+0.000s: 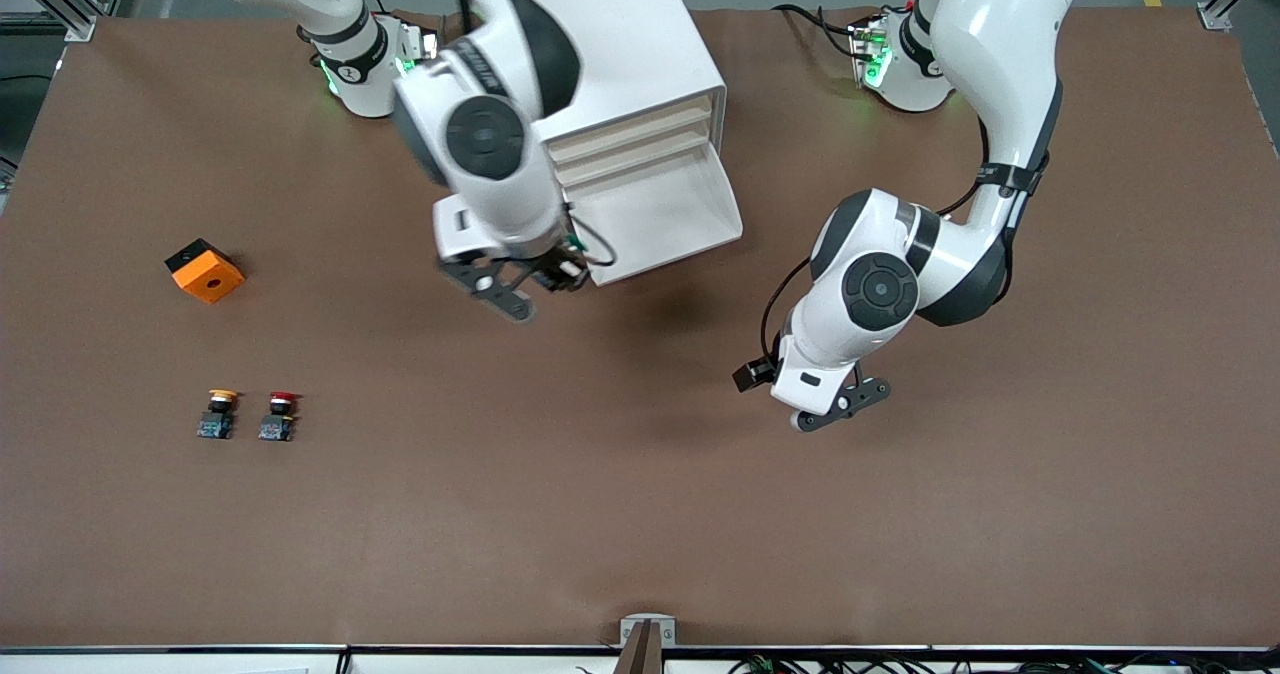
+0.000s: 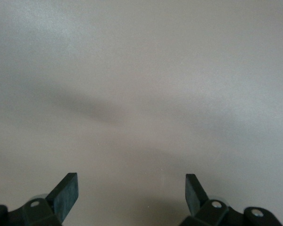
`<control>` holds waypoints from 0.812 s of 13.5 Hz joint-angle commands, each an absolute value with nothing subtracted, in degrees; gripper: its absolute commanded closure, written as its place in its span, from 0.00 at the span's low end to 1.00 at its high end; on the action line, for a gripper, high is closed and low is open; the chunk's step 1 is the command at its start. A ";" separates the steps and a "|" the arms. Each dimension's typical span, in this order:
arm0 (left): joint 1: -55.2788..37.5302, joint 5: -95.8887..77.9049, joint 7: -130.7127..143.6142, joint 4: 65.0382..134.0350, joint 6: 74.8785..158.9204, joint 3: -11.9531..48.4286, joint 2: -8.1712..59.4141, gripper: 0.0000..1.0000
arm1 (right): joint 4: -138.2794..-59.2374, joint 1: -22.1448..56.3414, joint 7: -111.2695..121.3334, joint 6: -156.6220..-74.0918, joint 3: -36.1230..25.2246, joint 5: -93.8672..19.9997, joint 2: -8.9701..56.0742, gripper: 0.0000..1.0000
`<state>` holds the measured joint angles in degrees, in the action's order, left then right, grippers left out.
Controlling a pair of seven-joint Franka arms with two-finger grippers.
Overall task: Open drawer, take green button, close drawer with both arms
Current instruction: 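Carry the green button with the right gripper toward the red button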
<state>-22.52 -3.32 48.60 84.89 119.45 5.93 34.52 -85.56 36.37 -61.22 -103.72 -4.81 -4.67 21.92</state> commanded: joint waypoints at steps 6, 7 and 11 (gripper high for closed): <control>-22.24 -2.02 48.43 86.22 118.74 5.80 33.13 0.00 | -89.11 19.19 -30.47 -101.17 -4.04 -4.66 16.45 1.00; -22.15 -2.02 48.34 86.22 118.83 5.71 33.22 0.00 | -89.90 16.20 -25.28 -100.47 -3.96 -4.66 15.83 1.00; -22.06 -2.37 48.34 86.22 118.83 5.71 33.40 0.00 | -96.48 9.94 -13.55 -104.39 -4.04 -4.57 14.94 1.00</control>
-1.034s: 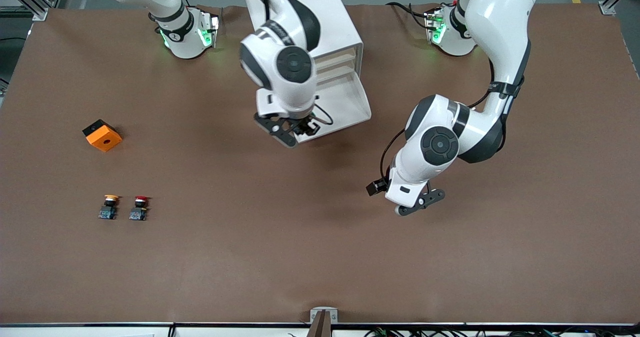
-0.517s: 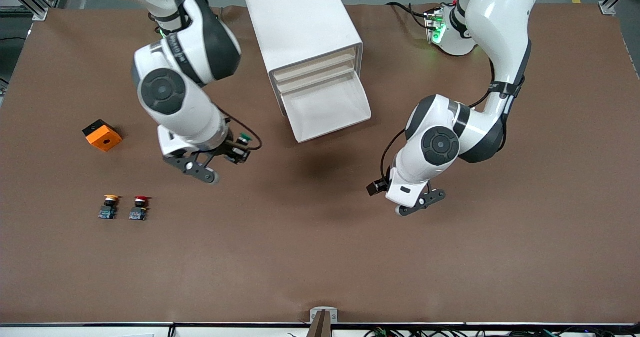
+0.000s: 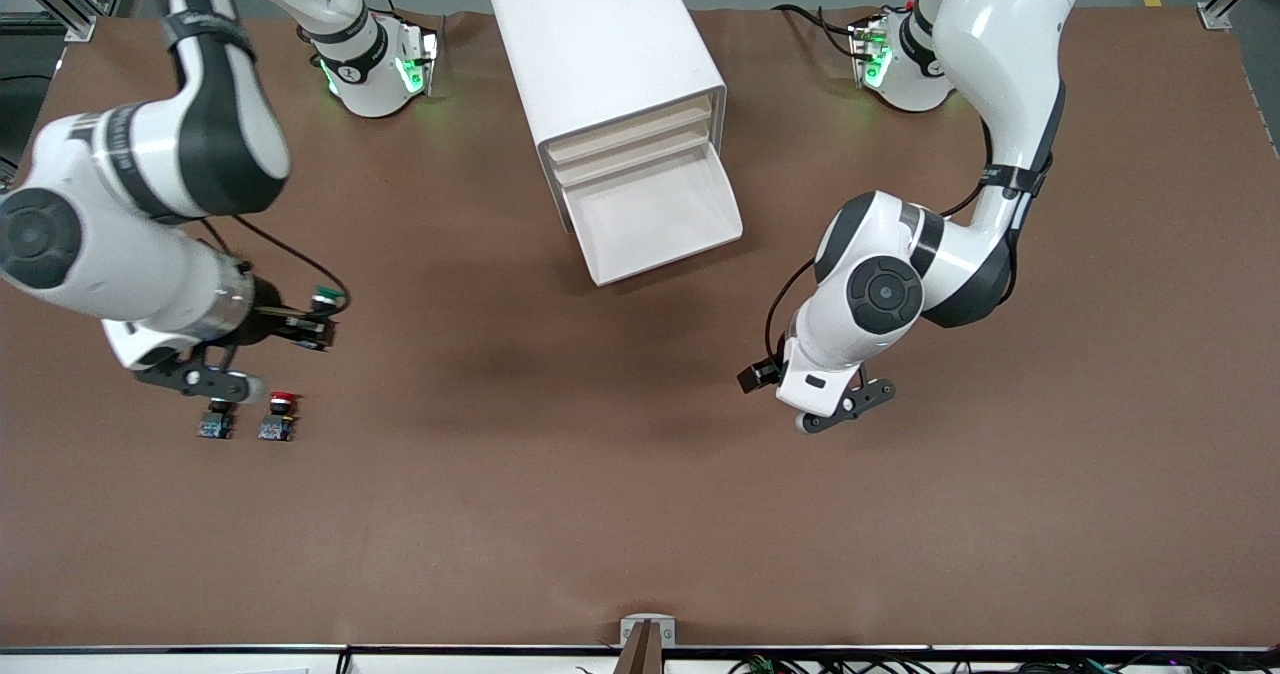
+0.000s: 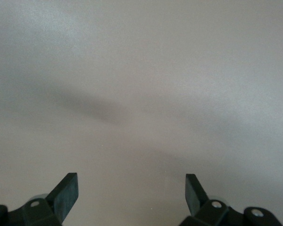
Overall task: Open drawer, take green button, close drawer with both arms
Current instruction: 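Carry the green button with the right gripper toward the red button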
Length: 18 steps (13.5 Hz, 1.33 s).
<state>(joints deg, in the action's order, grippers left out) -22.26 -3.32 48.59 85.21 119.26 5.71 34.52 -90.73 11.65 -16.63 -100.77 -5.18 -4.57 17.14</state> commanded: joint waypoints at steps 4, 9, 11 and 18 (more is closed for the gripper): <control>-21.36 -2.64 48.34 86.22 118.83 5.71 33.49 0.00 | -106.15 7.38 -5.64 -120.89 -4.04 -4.22 15.82 1.00; -22.32 -1.85 48.60 86.22 118.92 5.54 33.66 0.00 | -107.84 7.38 -1.76 -131.11 -4.04 -4.22 21.51 1.00; -22.67 0.69 48.34 86.31 119.79 5.97 34.36 0.00 | -107.32 7.12 -1.58 -136.38 -4.04 -3.87 25.12 1.00; -28.21 0.97 48.34 90.86 130.76 6.15 35.25 0.00 | -100.64 6.06 -1.76 -138.51 -4.04 -1.23 34.80 1.00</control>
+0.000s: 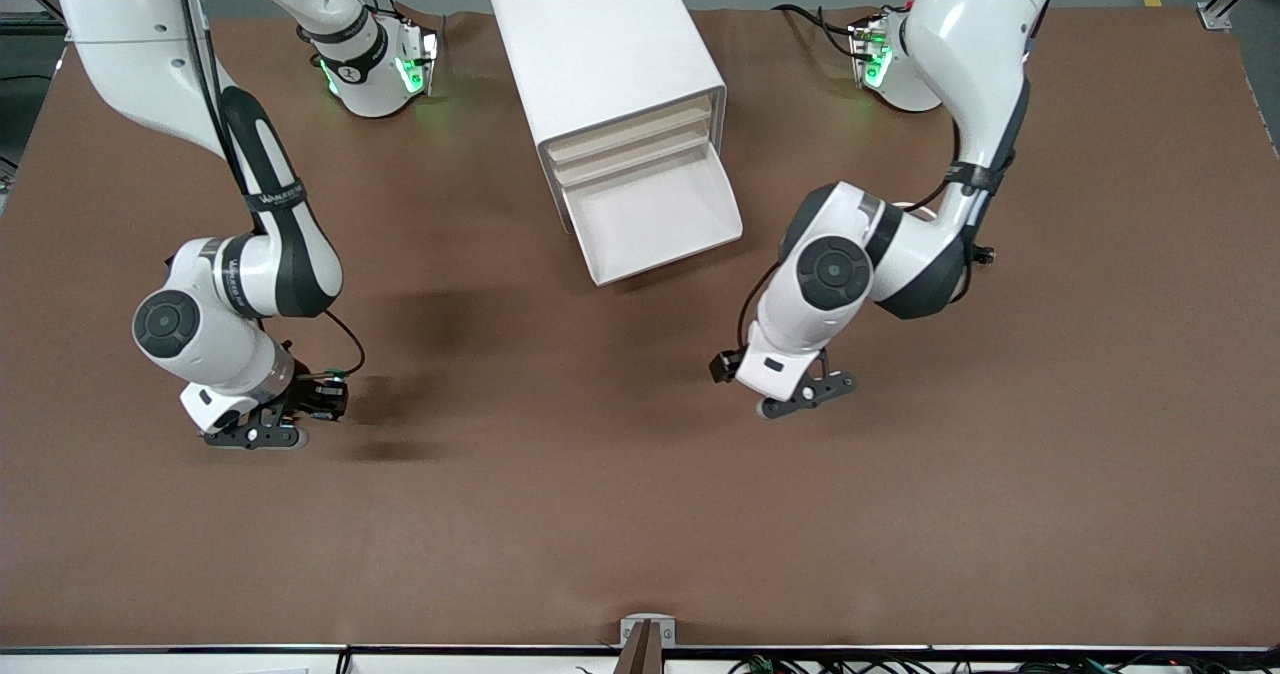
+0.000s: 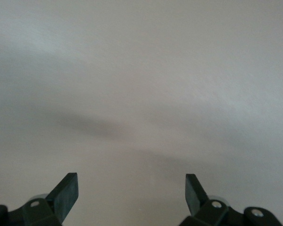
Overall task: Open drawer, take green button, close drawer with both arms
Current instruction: 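Carry the green button with the right gripper toward the red button, then set the green button down while the left gripper pushes the drawer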
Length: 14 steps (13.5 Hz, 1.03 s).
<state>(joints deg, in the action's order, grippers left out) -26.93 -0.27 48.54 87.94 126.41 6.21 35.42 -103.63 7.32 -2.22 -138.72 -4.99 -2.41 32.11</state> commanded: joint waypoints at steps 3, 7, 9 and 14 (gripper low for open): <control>-29.53 0.97 48.34 94.48 133.24 6.76 34.45 0.00 | -100.72 5.89 -2.37 -141.41 -4.13 -1.14 36.30 1.00; -30.41 0.88 49.04 97.20 133.24 9.67 34.45 0.00 | -100.72 5.71 -2.46 -142.12 -4.13 -1.23 37.00 1.00; -30.85 0.79 49.31 98.00 133.24 10.80 34.37 0.00 | -100.72 5.71 -2.63 -141.94 -4.13 -1.23 37.00 1.00; -31.55 0.09 52.46 98.88 133.07 13.17 34.45 0.00 | -100.72 5.71 -3.87 -142.03 -4.13 -1.23 37.35 1.00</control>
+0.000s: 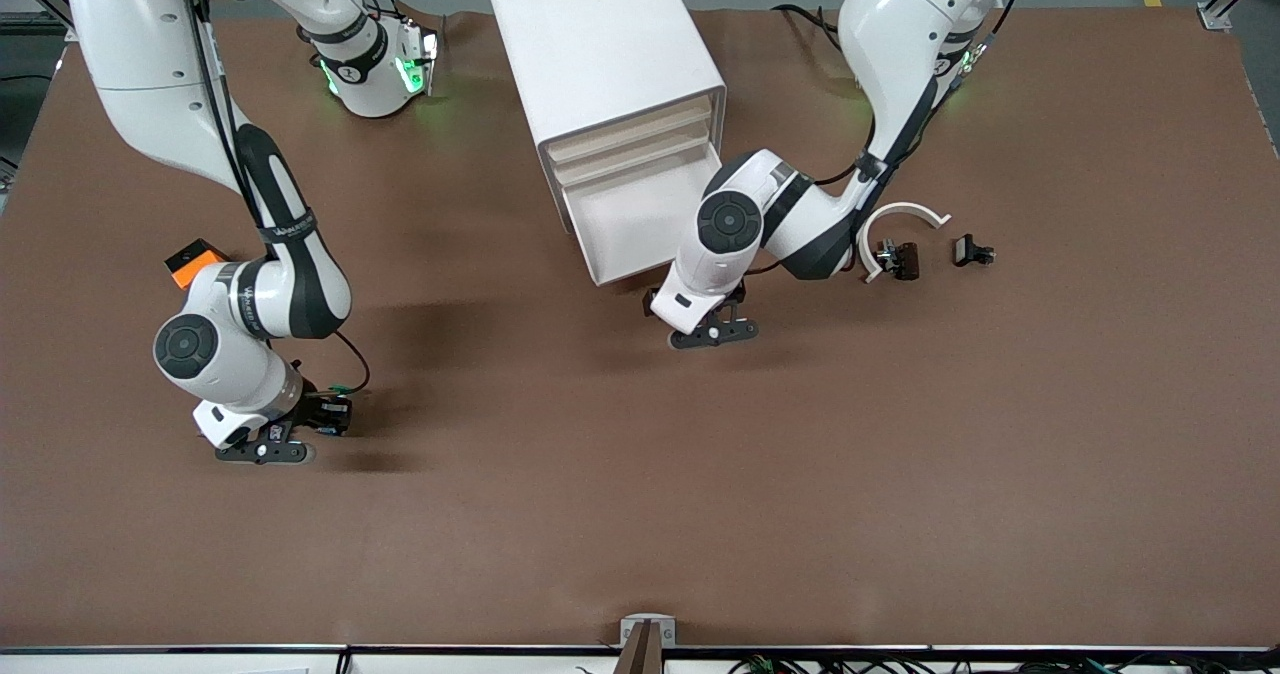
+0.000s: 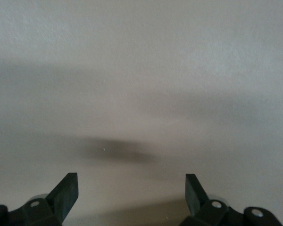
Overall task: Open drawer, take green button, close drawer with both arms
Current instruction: 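Set the green button down while the left gripper pushes the drawer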
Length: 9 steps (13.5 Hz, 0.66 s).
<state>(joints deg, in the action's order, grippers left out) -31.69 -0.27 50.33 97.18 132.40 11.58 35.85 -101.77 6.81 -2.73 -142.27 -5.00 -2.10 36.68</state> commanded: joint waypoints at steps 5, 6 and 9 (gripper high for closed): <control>-31.73 -4.30 53.44 99.40 132.71 14.59 34.72 0.00 | -100.72 5.80 -3.78 -142.56 -4.13 -1.14 37.79 0.00; -31.99 -4.83 53.44 99.67 132.63 14.94 34.72 0.00 | -100.64 5.80 -3.52 -142.38 -4.13 -1.14 37.62 0.00; -32.61 -5.53 53.70 100.37 132.63 16.26 34.80 0.00 | -100.55 6.24 -3.16 -139.85 -4.13 -1.14 35.52 0.00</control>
